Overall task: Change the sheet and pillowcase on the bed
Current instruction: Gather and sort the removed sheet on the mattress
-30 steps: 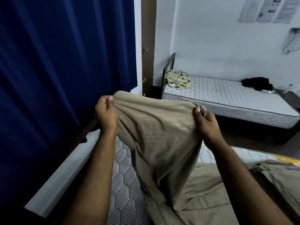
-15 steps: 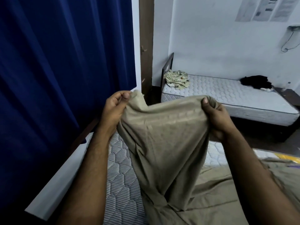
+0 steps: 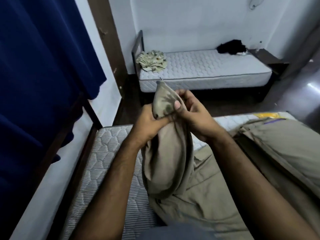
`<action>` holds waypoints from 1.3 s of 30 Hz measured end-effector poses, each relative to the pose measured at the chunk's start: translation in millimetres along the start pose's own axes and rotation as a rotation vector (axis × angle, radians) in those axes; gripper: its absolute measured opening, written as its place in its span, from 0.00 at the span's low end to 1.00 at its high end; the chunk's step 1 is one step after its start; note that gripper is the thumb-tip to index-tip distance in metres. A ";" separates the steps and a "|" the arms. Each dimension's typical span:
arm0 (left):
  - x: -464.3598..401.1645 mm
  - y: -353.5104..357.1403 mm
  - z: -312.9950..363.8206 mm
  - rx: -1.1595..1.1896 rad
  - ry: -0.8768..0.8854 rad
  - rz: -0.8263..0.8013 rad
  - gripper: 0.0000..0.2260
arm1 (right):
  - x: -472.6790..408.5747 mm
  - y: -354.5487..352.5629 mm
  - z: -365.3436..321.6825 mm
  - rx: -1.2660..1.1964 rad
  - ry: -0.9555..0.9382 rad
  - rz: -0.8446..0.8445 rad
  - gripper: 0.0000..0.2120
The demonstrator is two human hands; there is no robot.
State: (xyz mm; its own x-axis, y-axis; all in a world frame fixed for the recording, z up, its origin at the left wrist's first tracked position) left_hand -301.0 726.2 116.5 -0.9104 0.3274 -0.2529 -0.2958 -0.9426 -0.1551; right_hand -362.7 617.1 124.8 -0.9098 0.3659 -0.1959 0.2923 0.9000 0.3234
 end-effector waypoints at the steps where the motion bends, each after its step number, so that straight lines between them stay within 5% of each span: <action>1: -1.0 8.2 0.6 -0.002 -0.014 0.042 0.12 | 4.6 -20.6 3.2 -0.028 0.014 0.033 0.20; 5: 8.1 54.2 3.6 0.191 -0.162 0.159 0.05 | 33.7 -83.4 51.5 0.244 0.161 0.012 0.29; 8: 21.8 111.3 4.0 0.405 -0.338 0.124 0.04 | 52.8 -129.5 94.2 0.566 0.242 -0.045 0.19; 10: 28.3 137.2 0.6 0.476 -0.405 0.139 0.05 | 54.8 -163.4 97.9 0.680 0.186 0.085 0.10; 16: 41.4 173.4 -33.6 0.424 -0.525 0.238 0.16 | 62.4 -237.5 34.3 0.339 0.135 0.511 0.05; 23: 109.3 235.1 -24.2 0.392 -0.583 -0.129 0.33 | 74.3 -262.2 -23.4 0.249 0.085 0.687 0.09; 28: 155.4 258.6 -20.0 0.373 -0.450 -0.175 0.35 | 104.2 -237.1 -49.6 0.468 -0.053 0.614 0.15; 32: 177.8 268.8 -18.5 0.468 -0.399 -0.118 0.23 | 141.9 -248.5 -52.2 0.393 0.047 0.523 0.14; 39: 243.2 355.3 -25.2 0.588 -0.545 -0.219 0.23 | 227.0 -334.0 -63.3 0.621 0.108 0.555 0.12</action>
State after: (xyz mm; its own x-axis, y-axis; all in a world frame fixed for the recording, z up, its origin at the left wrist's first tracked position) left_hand -620.2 472.6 -24.2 -0.7824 0.5719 0.2465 -0.4475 -0.7916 0.4160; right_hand -685.6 384.6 31.0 -0.5999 0.7979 -0.0590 0.7863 0.5743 -0.2277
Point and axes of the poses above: each hand's wrist, its own x-axis away from the middle knuckle, its own y-axis out of the palm, z = x × y, the point moved 9 cm from there along -x, towards the middle knuckle, and after that the axes turned 14 degrees about z, right-handed, at the moved point
